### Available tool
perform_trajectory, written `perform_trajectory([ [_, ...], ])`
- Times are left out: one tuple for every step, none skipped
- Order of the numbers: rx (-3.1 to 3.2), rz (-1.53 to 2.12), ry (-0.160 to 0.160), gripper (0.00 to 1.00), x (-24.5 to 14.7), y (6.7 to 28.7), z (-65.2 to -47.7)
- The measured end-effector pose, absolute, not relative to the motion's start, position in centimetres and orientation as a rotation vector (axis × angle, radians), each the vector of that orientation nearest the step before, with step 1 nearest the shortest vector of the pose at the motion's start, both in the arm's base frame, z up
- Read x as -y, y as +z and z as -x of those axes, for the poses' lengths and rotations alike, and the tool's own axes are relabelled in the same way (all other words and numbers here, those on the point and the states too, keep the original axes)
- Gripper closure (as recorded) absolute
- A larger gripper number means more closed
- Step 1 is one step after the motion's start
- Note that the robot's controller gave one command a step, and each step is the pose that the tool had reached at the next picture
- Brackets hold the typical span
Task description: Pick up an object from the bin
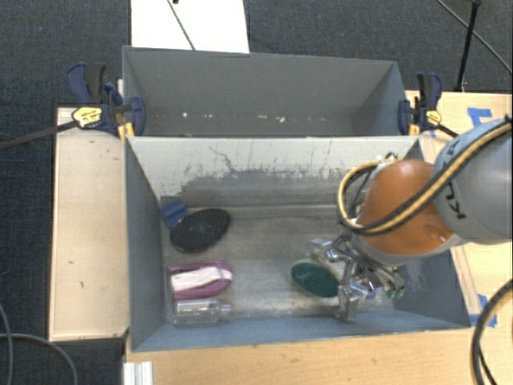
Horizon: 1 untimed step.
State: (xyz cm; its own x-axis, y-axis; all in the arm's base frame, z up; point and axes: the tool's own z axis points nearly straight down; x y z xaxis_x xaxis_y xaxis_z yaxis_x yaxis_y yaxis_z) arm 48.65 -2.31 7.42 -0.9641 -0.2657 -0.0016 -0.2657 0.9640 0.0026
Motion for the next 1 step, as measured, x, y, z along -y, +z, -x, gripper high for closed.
perform_trajectory([
  [-3.11, 0.422, 0.0, 1.0, 2.69, 7.53, -48.83],
])
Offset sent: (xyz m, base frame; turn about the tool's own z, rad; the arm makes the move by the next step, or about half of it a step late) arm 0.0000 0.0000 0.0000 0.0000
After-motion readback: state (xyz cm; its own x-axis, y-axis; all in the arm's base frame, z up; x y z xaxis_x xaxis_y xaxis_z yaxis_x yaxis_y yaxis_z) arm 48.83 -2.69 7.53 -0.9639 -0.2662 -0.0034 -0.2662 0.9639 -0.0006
